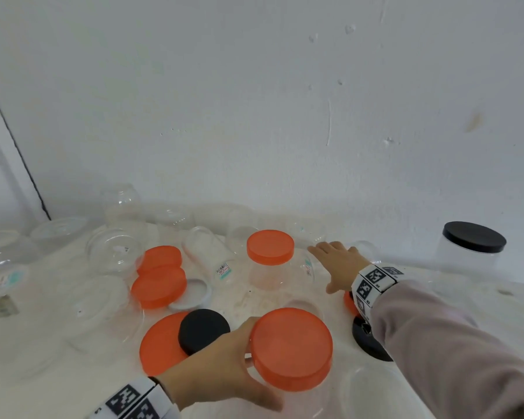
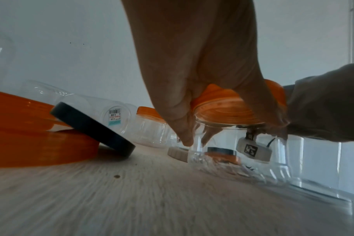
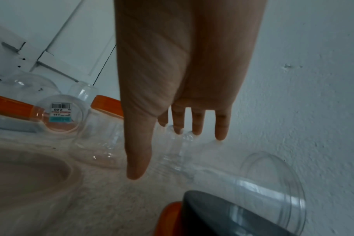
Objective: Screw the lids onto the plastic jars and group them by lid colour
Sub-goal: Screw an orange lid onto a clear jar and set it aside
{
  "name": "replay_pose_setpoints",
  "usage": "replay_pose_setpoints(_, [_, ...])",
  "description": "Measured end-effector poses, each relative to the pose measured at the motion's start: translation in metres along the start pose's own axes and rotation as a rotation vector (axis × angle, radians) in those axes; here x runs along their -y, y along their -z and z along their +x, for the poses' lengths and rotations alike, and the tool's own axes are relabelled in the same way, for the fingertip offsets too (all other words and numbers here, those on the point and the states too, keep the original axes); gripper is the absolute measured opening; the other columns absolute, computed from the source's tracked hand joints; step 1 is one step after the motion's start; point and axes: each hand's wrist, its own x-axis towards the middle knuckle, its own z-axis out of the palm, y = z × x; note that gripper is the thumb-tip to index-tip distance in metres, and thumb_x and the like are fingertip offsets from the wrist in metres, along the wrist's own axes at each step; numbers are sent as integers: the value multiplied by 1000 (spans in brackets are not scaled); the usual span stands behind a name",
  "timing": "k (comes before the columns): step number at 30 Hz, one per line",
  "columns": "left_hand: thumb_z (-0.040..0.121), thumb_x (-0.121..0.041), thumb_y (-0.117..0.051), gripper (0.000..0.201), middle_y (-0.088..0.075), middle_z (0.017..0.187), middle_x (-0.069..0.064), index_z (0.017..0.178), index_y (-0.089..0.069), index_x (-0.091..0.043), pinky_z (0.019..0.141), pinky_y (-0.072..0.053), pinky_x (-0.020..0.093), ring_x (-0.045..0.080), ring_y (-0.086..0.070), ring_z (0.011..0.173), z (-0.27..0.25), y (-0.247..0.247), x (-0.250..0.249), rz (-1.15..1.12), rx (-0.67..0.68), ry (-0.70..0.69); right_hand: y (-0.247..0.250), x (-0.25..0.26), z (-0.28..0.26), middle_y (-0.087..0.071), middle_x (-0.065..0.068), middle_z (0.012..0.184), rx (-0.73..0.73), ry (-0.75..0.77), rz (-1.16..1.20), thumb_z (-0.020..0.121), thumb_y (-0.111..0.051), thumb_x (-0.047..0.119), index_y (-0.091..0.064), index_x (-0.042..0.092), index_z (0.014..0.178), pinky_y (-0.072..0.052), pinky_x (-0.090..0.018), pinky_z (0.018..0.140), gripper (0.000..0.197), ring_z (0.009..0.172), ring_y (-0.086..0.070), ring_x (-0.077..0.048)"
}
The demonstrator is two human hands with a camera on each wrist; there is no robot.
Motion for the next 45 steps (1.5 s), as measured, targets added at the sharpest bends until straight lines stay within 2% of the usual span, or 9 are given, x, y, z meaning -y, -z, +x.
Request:
replay_pose_setpoints(2, [56, -37, -93, 101, -53, 129, -25, 135, -32, -46, 103, -42, 18, -8, -50, 119, 3, 2, -5, -24, -42, -1, -2, 0, 3, -29, 0, 148, -13, -9, -24, 79, -74, 25, -19, 21, 149, -34, -45, 102, 89, 132, -31, -24])
replay_pose_setpoints(7, [58, -27, -93, 93, -54, 126, -24, 130, -37, -42, 91, -45, 10, -11, -54, 111, 18, 6, -20, -89, -187, -53, -5, 0, 4, -29, -4, 139, -52, -10, -115, 77, -75, 25, -30, 19, 141, -36, -42, 96, 79, 124, -32, -24])
replay_pose_setpoints(14, [47, -43, -91, 99, -53, 125, -20, 129, -35, -39, 97, -48, 25, 0, -53, 114, 49, 4, -29, -39, -350, -79, 1, -10, -7, -38, 1, 140, -130, -20, -10, 80, -74, 35, -24, 16, 141, -32, -47, 106, 81, 129, -37, -22])
replay_pose_setpoints(18, [56, -32, -91, 77, -54, 105, -43, 110, -40, -53, 74, -43, 2, -21, -51, 99, 68, 2, -39, 24, -381, -139, 14, -22, -24, -36, 0, 144, -314, -92, 279, 79, -76, 40, -22, 18, 144, -39, -45, 101, 88, 128, -38, -23])
replay_pose_setpoints(20, [58, -30, -91, 86, -55, 114, -33, 122, -39, -50, 85, -43, 9, -13, -52, 106, 81, -1, -45, 51, -406, -155, 21, -27, -34, -35, -3, 143, -440, -130, 421, 77, -78, 38, -20, 19, 148, -42, -46, 97, 94, 127, -37, -26])
replay_pose_setpoints(23, [58, -32, -91, 101, -51, 124, -17, 140, -31, -28, 92, -40, 25, 7, -50, 114, 99, -5, -51, 63, -446, -110, 28, -31, -48, -32, -11, 138, -641, -206, 524, 74, -80, 31, -19, 20, 150, -47, -48, 88, 98, 121, -36, -32])
replay_pose_setpoints(29, [57, -25, -92, 101, -51, 131, 0, 138, -33, -13, 99, -43, 34, 19, -51, 120, 133, -15, -60, 128, -470, -55, 36, -39, -75, -32, -13, 133, -882, -315, 632, 71, -79, 20, -24, 18, 148, -43, -43, 88, 94, 117, -34, -32])
replay_pose_setpoints(36, [64, -35, -87, 102, -41, 133, 11, 137, -24, -2, 92, -36, 29, 26, -44, 121, 146, -29, -65, 311, -485, 16, 36, -42, -110, -32, 3, 127, -954, -326, 827, 70, -80, 15, -25, 16, 143, -29, -25, 88, 92, 110, -28, -13])
replay_pose_setpoints(45, [73, -23, -82, 88, -43, 136, 22, 138, -30, 5, 103, -39, 40, 35, -46, 125, 154, -35, -73, 351, -523, 28, 34, -26, -141, -23, 2, 121, -917, -323, 962, 69, -81, 20, -23, 24, 146, -33, -27, 96, 96, 118, -33, -21])
